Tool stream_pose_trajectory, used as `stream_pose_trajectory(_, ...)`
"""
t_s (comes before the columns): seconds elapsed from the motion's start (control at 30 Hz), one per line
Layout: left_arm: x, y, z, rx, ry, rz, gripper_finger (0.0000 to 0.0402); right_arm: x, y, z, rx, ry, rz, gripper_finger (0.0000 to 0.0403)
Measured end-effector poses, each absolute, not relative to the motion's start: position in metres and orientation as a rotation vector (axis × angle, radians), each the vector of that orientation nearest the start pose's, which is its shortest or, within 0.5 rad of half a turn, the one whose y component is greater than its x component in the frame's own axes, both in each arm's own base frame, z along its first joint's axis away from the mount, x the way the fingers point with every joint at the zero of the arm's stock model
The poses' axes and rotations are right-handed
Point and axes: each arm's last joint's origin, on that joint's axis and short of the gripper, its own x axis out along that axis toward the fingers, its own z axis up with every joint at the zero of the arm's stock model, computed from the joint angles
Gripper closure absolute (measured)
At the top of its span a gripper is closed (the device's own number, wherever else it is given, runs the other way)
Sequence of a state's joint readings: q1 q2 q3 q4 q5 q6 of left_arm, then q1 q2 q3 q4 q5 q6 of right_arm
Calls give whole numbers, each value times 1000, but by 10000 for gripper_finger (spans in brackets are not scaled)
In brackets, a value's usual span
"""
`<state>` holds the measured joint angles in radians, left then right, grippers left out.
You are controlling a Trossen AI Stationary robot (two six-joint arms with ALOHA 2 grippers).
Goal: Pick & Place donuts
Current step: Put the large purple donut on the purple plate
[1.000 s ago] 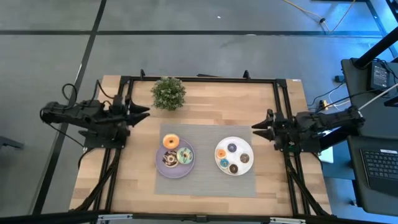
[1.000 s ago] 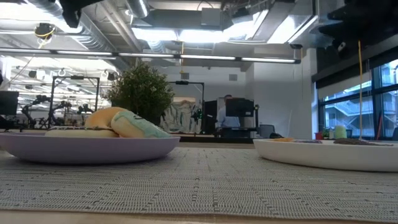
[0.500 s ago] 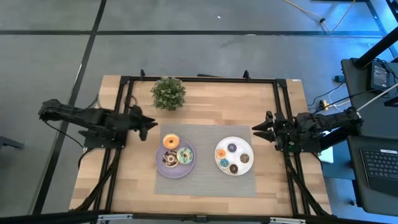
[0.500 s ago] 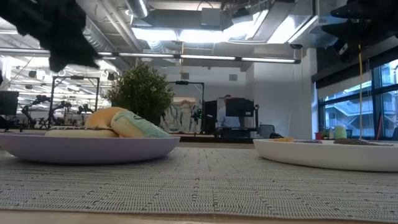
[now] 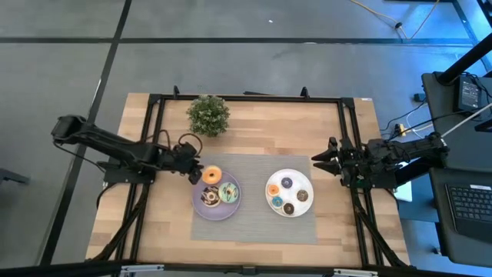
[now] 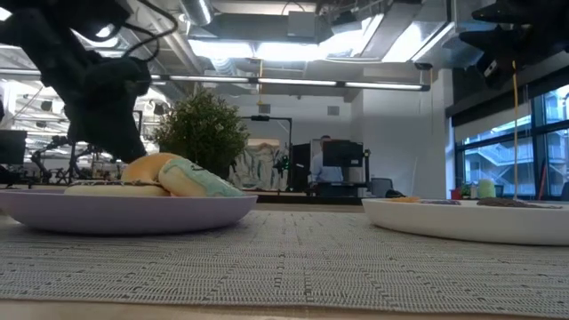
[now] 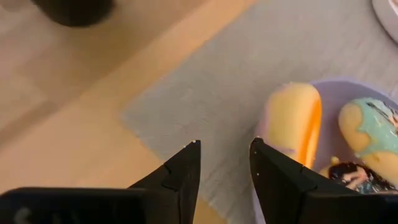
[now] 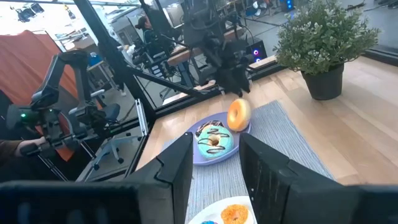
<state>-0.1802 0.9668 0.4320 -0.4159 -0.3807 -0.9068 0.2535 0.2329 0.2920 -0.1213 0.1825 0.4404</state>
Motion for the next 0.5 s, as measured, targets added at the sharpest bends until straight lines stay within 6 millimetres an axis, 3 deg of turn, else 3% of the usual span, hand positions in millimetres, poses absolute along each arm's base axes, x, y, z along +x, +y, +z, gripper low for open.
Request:
stream_pose_trajectory(0.27,185,-24,159,-586,749,519,269,98,20,233,425,76,57,271)
stream_pose_trajectory(0.5,193,-27,169,-606,668,404,270,98,20,233,421,77,57,271)
